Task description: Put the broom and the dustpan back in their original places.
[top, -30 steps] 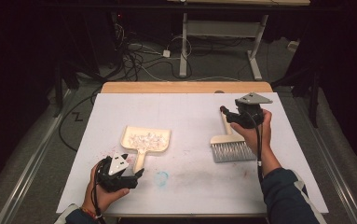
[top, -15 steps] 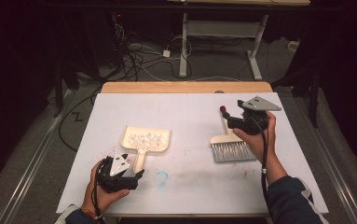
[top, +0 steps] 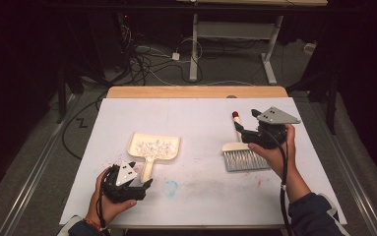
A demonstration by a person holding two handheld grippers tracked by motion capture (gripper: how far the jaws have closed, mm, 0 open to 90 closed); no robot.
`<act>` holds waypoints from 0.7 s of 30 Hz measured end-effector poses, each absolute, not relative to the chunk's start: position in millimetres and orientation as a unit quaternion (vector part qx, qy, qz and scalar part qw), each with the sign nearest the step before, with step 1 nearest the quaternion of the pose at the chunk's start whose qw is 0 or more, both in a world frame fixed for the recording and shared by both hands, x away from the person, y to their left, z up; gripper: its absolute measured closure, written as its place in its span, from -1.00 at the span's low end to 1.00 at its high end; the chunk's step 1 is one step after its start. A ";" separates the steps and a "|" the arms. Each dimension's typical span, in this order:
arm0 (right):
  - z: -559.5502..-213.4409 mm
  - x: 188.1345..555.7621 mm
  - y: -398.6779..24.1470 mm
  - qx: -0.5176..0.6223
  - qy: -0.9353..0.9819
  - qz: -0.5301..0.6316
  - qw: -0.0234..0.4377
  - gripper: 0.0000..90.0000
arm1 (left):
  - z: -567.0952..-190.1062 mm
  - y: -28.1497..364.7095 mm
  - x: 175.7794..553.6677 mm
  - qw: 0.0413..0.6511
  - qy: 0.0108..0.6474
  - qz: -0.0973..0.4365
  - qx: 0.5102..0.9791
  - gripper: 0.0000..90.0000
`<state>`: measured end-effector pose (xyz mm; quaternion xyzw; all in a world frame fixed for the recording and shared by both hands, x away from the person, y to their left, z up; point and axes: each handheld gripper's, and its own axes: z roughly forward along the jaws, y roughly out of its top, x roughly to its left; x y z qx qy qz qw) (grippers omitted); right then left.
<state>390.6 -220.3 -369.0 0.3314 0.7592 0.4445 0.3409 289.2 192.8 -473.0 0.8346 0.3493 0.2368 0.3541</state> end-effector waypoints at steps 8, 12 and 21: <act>-367.3 372.2 -224.2 0.318 0.763 0.452 0.336 -0.33 | -472.5 191.8 288.2 0.353 0.345 0.239 0.836 -0.58; -366.1 363.3 -227.5 0.312 0.762 0.457 0.336 -0.33 | -472.3 191.3 287.8 0.353 0.340 0.239 0.838 -0.58; -366.0 344.7 -234.1 0.299 0.766 0.461 0.334 -0.33 | -471.9 189.2 286.3 0.355 0.333 0.241 0.840 -0.60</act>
